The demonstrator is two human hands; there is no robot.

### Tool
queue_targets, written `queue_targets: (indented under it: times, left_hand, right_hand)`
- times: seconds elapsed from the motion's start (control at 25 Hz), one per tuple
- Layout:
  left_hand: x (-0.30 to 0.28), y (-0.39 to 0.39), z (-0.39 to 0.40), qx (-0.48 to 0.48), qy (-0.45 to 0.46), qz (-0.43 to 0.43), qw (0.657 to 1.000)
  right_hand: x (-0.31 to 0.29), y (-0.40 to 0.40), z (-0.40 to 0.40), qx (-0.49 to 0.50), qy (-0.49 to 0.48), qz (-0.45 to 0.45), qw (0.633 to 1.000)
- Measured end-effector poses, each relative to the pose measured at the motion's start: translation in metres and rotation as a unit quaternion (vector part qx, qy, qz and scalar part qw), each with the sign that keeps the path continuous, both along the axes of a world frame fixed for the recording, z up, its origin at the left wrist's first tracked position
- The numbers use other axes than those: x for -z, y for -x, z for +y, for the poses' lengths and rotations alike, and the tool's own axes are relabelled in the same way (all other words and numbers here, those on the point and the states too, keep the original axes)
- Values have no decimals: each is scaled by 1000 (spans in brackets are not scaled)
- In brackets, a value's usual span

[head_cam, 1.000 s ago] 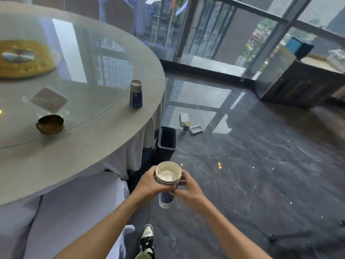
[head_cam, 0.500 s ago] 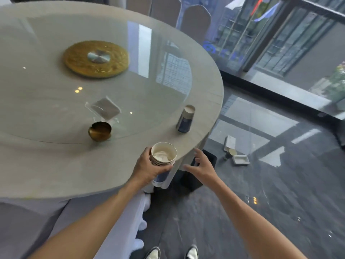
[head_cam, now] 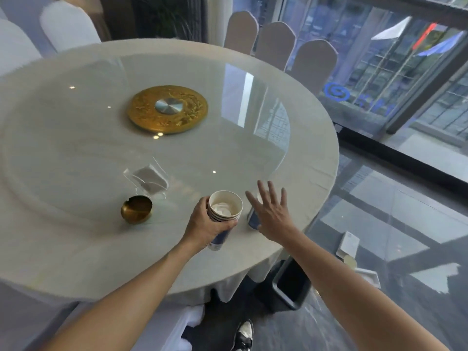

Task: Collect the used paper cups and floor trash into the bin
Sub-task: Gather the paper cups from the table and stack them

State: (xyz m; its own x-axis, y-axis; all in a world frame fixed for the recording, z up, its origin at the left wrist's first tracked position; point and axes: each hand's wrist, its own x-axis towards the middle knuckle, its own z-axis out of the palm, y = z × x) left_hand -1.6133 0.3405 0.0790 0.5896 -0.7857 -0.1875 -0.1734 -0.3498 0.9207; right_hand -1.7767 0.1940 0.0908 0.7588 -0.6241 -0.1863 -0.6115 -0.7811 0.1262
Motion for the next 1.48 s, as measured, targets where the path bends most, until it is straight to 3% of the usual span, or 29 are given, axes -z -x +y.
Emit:
queue_targets:
  times: [0.12,0.2,0.28,0.4,0.44,0.56,0.64,0.76,1.0,1.2,1.48]
  left_hand:
    - [-3,-2,-31,-47,4,-10,999]
    - [-3,-5,-47,-76,3,-11,997]
    - [-2,-5,-62,-89,-15,-9,996]
    - [1,-7,-90,-83,-34,1,996]
    - [2,-7,-100,-79,-32,5,996]
    - [-2,-5,-136,-39,-21,16,999]
    - [-9,-4,-161,-11,-4,21,1000]
    - [-23,6,-206,22,35,44,998]
    - [-35,70,-273,131,68,90,985]
    - [-19,136,-291,269,26,122,955]
    - [17,220,-294,401,-58,123,906]
  right_hand:
    - [17,-11,-39,-91,62,128,986]
    - [28,-24,-58,-108,70,160,979]
    - [35,-36,-72,-97,85,200,971]
    - [30,-39,-95,-32,74,334,939]
    - [30,-31,-104,-5,53,337,940]
    - [43,16,-131,86,-67,212,971]
    - [54,50,-137,165,-171,92,967]
    - [56,88,-135,280,-282,-70,915]
    - [53,147,-111,412,-331,-269,805]
    - [58,194,-96,490,-347,-375,707]
    - [57,249,-100,506,-352,-458,641]
